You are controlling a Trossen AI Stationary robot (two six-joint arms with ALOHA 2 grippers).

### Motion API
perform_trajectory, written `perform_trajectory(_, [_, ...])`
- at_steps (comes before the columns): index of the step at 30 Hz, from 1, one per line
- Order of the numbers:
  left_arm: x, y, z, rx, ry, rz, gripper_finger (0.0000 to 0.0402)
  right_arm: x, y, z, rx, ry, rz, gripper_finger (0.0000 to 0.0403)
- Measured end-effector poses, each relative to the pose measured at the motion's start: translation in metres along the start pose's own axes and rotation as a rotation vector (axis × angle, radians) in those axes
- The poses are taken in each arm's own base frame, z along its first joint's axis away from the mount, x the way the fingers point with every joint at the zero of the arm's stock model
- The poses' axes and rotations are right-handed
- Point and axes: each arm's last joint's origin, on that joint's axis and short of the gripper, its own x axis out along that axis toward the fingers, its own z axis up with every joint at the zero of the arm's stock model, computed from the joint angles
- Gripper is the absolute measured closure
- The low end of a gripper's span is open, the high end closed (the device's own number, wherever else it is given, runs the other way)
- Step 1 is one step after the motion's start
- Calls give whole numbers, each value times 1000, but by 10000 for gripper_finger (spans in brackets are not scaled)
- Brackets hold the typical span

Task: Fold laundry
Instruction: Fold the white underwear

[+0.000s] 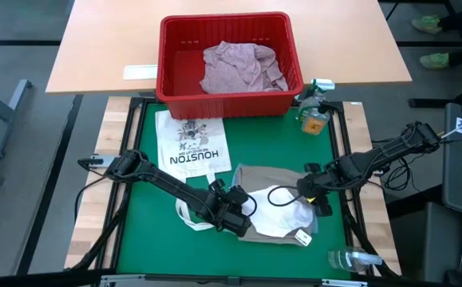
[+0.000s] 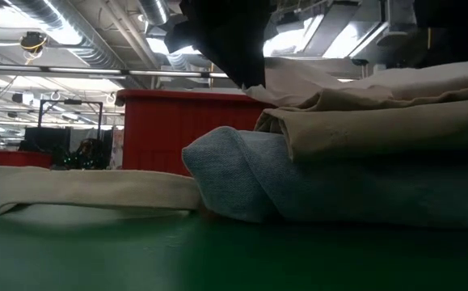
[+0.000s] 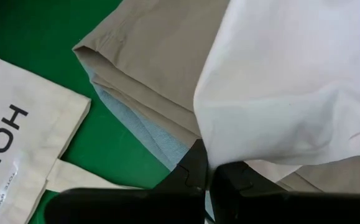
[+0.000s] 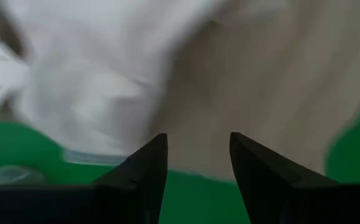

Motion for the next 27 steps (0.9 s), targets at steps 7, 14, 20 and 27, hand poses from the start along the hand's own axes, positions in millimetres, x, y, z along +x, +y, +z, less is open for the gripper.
perform_trajectory(7, [0, 0, 0, -3, 1, 0, 401, 0, 3, -2, 79, 30, 59, 228])
perform_trajectory(14, [0, 0, 1, -5, 0, 0, 401, -2, 31, 5, -70, -82, 240, 228])
perform_trajectory(20, [0, 0, 1, -6, 0, 0, 401, -6, 57, 11, -169, -262, 273, 228])
perform_trajectory(27, [0, 0, 1, -8, -3, -4, 401, -11, 77, 20, -249, -517, 156, 228])
